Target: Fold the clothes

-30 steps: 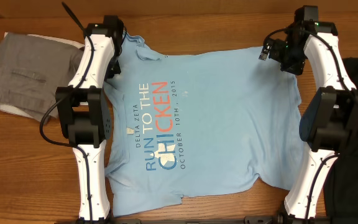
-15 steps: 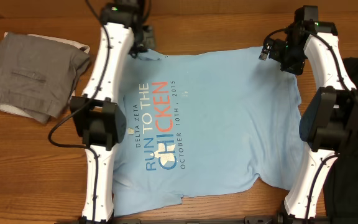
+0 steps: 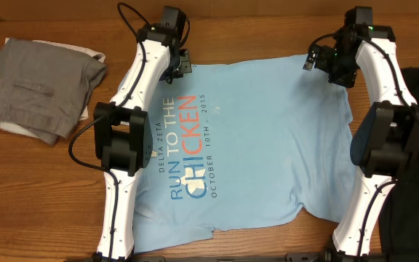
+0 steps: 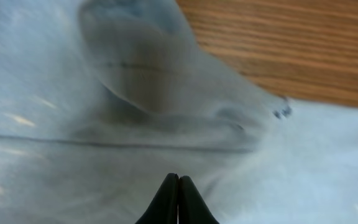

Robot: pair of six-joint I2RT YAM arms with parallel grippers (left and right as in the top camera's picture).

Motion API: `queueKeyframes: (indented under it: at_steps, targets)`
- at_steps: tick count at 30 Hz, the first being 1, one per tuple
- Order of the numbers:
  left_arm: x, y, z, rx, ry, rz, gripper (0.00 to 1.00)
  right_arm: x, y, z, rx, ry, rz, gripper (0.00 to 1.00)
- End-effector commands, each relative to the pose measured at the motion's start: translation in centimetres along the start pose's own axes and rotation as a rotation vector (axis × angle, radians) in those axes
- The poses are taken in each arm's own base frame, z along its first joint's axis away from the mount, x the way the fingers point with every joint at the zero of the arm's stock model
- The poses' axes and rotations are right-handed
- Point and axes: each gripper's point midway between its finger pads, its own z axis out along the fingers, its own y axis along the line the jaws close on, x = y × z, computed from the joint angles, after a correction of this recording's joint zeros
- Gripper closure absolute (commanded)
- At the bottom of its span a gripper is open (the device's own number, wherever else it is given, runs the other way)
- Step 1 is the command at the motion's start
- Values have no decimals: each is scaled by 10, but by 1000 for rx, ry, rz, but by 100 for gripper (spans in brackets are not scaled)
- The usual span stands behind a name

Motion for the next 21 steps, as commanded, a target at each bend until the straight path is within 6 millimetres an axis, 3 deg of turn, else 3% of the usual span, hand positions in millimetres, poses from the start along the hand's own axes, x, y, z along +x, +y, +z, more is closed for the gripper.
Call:
queueKeyframes:
  at_steps: [1, 10, 21]
  targets:
    - [-3, 16, 12, -90, -36, -18, 96, -8, 5, -10, -18, -32, -8, 0]
    - [-13, 19, 33, -87, -109, -30, 96, -8, 5, -10, -18, -32, -8, 0]
    - [-26, 18, 35, -79, -167, -30, 96, -8, 5, -10, -18, -32, -8, 0]
